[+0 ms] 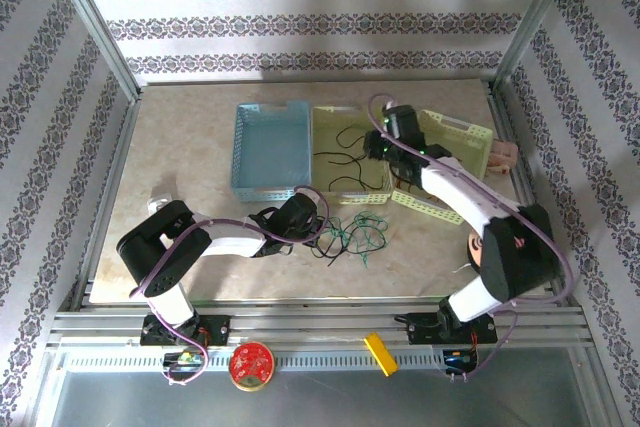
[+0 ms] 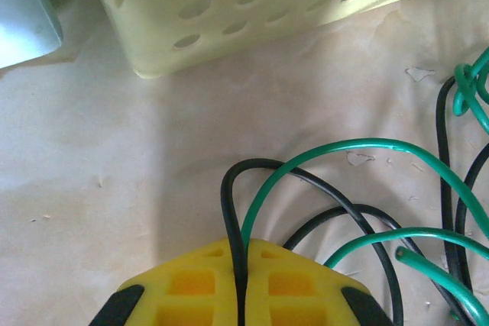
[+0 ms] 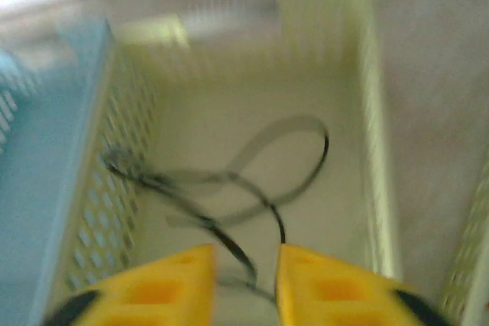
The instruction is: Untangle the cables
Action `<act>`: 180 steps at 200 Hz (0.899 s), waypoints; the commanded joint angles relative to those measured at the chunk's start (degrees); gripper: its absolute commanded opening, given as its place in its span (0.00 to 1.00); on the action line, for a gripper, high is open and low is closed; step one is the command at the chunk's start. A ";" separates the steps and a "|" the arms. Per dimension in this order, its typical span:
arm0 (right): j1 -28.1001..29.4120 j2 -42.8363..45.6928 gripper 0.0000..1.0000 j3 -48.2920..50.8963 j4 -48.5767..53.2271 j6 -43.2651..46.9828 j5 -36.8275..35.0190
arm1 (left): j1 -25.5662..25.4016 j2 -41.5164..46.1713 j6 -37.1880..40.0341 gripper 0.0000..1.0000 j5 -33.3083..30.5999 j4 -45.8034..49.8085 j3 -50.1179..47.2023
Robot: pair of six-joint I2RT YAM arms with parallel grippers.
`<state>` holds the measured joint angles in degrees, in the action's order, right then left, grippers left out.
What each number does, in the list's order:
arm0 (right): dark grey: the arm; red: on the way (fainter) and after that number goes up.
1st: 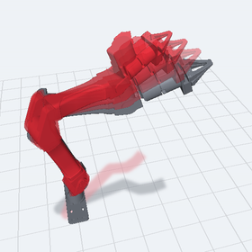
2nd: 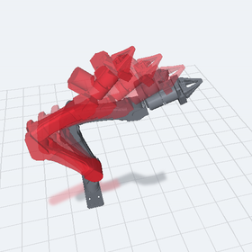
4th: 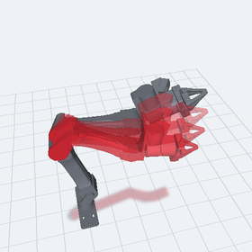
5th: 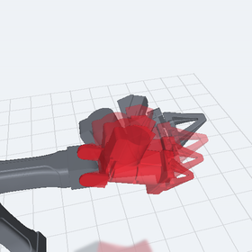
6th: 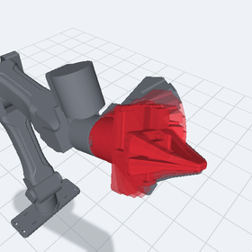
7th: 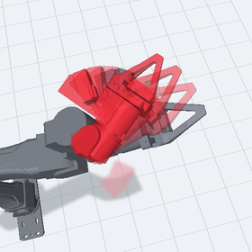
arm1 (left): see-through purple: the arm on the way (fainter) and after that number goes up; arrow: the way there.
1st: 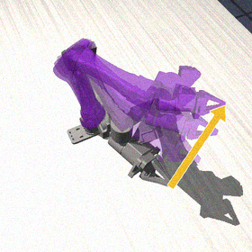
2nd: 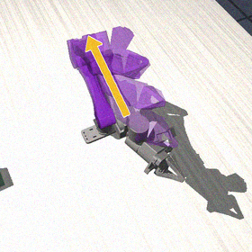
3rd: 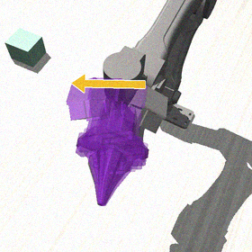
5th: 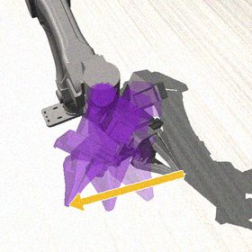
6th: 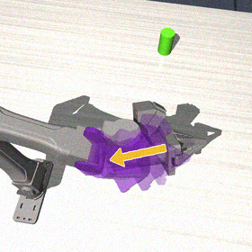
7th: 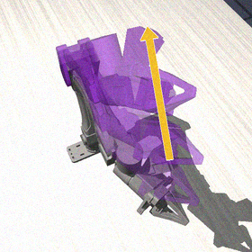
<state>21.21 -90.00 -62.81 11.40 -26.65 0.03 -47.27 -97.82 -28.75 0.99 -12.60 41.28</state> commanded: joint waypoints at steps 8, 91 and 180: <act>0.15 2.82 0.45 1.00 5.52 -3.66 1.70 | -1.25 -1.34 0.98 0.00 0.06 6.98 -0.41; 4.59 22.41 0.51 13.96 21.25 0.27 2.71 | -1.25 -1.57 1.34 0.00 -0.25 5.75 -0.25; 5.86 20.35 0.46 21.41 30.57 2.60 12.25 | -1.25 -3.42 2.13 0.00 0.05 6.27 1.66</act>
<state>26.79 -67.77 -44.10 40.14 -23.92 8.56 -47.31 -98.37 -28.10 0.99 -10.83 42.72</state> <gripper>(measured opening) 0.469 0.058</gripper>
